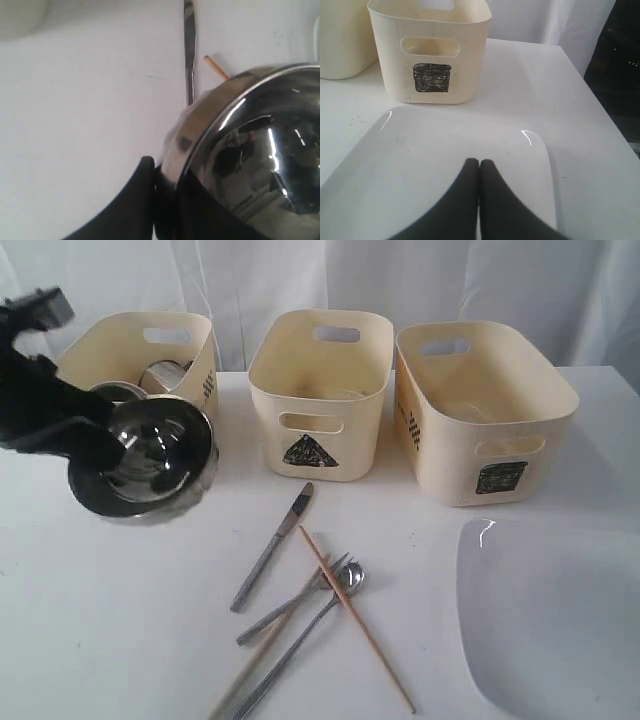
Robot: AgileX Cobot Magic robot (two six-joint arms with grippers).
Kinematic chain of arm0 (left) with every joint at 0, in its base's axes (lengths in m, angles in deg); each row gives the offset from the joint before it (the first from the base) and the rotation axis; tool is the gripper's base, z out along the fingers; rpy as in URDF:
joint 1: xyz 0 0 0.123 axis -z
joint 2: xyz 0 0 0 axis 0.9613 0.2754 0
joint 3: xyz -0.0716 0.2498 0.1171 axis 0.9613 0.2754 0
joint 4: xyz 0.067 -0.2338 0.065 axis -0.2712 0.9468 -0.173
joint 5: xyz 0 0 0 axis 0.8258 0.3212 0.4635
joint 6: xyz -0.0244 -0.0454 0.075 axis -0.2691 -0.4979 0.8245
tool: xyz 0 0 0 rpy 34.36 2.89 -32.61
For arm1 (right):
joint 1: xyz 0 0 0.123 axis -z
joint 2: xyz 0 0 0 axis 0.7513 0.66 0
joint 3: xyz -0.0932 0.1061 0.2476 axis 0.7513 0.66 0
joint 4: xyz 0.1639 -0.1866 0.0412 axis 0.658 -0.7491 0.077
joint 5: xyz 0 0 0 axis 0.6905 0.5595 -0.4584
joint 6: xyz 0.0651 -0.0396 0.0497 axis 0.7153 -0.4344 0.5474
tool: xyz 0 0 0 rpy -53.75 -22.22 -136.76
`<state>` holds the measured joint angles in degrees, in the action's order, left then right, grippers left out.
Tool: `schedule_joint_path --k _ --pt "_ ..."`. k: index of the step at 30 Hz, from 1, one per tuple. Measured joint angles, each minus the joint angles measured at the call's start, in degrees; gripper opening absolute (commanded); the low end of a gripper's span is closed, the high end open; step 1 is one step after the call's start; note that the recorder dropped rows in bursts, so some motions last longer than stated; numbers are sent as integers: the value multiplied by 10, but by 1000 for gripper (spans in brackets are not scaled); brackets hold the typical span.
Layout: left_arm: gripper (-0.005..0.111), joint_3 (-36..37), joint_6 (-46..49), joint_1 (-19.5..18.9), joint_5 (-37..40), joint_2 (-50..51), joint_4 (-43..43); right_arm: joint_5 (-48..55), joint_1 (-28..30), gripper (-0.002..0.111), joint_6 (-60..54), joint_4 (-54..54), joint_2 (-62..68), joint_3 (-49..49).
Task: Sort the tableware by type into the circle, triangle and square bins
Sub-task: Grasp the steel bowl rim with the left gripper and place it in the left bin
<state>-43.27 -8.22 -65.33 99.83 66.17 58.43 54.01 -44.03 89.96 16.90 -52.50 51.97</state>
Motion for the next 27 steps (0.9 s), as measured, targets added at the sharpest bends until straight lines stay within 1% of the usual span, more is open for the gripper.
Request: schedule_joint_path --k 3,6,8,11,12,13,16,18,19,22,24,27 --pt "0 0 -5 0 -35 -69 -39 0 0 0 0 0 0 0" --pt "0 0 -6 0 -126 -104 -81 0 0 0 0 0 0 0" --pt "0 0 -6 0 -227 -105 -111 0 0 0 0 0 0 0" --pt "0 0 4 0 -417 -68 -153 0 0 0 0 0 0 0" --pt "0 0 7 0 -471 -44 -164 0 0 0 0 0 0 0" --pt "0 -2 10 0 -547 -15 -177 0 0 0 0 0 0 0" --pt "0 -31 12 0 -666 90 -201 0 0 0 0 0 0 0" --pt "0 -59 11 0 -692 148 -218 0 0 0 0 0 0 0" --pt "0 -81 11 0 -695 187 -238 0 0 0 0 0 0 0" --pt "1 -125 11 0 -681 253 -290 0 0 0 0 0 0 0" --pt "8 -149 11 0 -668 279 -310 0 0 0 0 0 0 0" --pt "27 -175 11 0 -650 293 -321 0 0 0 0 0 0 0"
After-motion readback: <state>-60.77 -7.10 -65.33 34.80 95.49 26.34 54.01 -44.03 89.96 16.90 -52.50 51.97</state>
